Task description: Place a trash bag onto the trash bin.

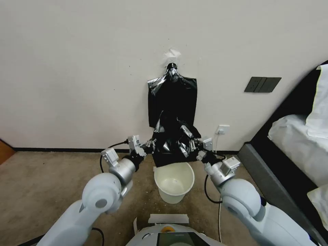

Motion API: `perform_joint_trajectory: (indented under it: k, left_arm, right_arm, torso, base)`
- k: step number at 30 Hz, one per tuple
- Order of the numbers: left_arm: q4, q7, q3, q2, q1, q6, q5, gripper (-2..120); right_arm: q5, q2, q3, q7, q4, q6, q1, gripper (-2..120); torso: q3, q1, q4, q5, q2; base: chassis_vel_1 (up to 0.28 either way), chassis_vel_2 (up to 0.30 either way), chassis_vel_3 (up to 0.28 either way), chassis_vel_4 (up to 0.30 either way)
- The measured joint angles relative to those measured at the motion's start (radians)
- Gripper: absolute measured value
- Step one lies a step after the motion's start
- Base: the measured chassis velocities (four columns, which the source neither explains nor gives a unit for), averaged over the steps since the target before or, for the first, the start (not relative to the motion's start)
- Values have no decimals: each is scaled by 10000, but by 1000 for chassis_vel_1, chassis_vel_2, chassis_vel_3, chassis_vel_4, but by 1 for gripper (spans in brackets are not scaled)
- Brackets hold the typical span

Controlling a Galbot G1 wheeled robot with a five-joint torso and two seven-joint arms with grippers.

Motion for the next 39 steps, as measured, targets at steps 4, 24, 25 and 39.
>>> perform_joint_trajectory:
  k: [4,24,25,39]
  left_arm:
    - [161,60,156,-347,528,58,699,0]
    - [1468,990,739,-1397,1246,-389,2314,0]
    - [1568,1040,794,-1470,1282,-455,2389,0]
    - [2153,1087,991,-1685,1789,-407,3371,0]
  right_arm:
    - [-284,232,-78,-109,-216,76,-433,0]
    - [-1154,738,-296,-349,-988,584,-1220,0]
    - [-1182,747,-290,-350,-1036,623,-1254,0]
    - [-1457,878,-284,-271,-1720,1011,-1666,0]
  torso:
    - [0,0,2,0,0]
    - [1,0,3,0,-1]
    - [0,0,2,0,-1]
    - [0,0,1,0,-1]
  base:
    - [0,0,0,0]
    - [0,0,0,0]
    - [0,0,0,0]
    - [0,0,0,0]
